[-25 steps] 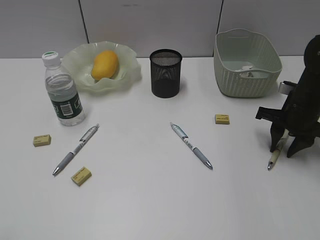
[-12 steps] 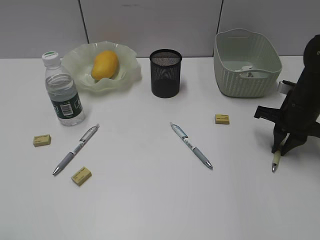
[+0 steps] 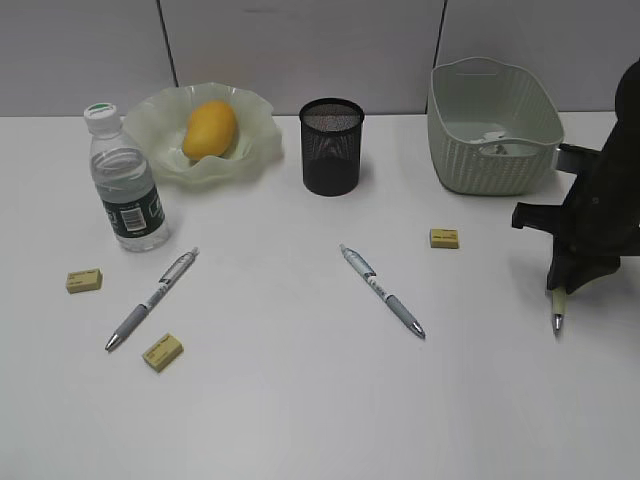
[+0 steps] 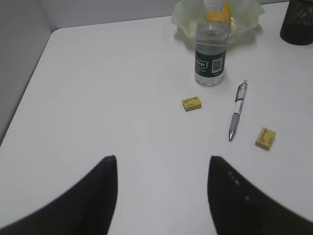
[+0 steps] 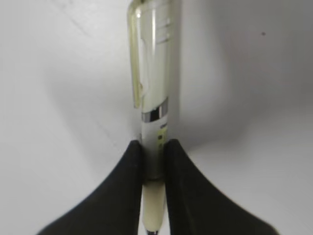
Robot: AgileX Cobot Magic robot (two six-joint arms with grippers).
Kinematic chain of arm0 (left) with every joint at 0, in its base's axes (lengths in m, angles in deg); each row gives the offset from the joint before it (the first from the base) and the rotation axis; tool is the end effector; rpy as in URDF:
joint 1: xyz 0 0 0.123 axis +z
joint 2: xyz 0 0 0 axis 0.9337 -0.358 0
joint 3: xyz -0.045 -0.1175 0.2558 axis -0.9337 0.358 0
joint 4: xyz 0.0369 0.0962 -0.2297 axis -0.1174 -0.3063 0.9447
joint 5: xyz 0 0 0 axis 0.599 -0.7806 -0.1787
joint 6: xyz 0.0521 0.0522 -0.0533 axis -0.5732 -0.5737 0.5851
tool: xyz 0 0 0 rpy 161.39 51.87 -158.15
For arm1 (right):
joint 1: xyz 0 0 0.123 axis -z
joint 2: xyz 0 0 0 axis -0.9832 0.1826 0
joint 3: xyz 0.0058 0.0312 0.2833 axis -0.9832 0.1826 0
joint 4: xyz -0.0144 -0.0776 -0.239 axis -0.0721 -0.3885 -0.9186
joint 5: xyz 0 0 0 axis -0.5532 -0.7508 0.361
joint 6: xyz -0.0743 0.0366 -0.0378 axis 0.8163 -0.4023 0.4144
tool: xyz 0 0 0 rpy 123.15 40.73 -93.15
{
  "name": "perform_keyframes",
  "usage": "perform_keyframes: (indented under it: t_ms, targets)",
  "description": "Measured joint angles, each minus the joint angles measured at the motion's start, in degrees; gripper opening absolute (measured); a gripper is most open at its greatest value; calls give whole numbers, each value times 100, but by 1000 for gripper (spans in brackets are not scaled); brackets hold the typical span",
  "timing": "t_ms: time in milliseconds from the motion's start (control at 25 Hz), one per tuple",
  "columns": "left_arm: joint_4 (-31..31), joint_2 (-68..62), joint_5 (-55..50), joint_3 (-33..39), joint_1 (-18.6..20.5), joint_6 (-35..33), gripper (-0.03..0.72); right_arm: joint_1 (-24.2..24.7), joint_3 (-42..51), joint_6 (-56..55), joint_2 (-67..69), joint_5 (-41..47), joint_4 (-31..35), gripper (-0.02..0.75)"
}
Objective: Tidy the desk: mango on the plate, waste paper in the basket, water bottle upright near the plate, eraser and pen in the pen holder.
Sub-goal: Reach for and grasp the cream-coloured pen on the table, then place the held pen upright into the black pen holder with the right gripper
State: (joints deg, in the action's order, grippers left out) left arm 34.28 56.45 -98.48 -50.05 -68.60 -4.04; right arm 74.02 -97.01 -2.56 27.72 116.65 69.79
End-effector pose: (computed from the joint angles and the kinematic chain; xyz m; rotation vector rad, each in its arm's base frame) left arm -0.0097 -0.0019 0.2842 0.0887 2.0150 0.0375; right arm 0.3581 0.0383 0.1098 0.5557 3.0525 0.0894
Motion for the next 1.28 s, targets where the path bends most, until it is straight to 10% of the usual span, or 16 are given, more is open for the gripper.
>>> perform_keyframes:
  t_ms: [840,1280]
  targets:
    - [-3,0,0,0,0,0,428,-1380,-907,2005,-440,521,190,114]
    - [-3,0,0,0,0,0,414,-1485,-1673,2021,-445,-1058,190,114]
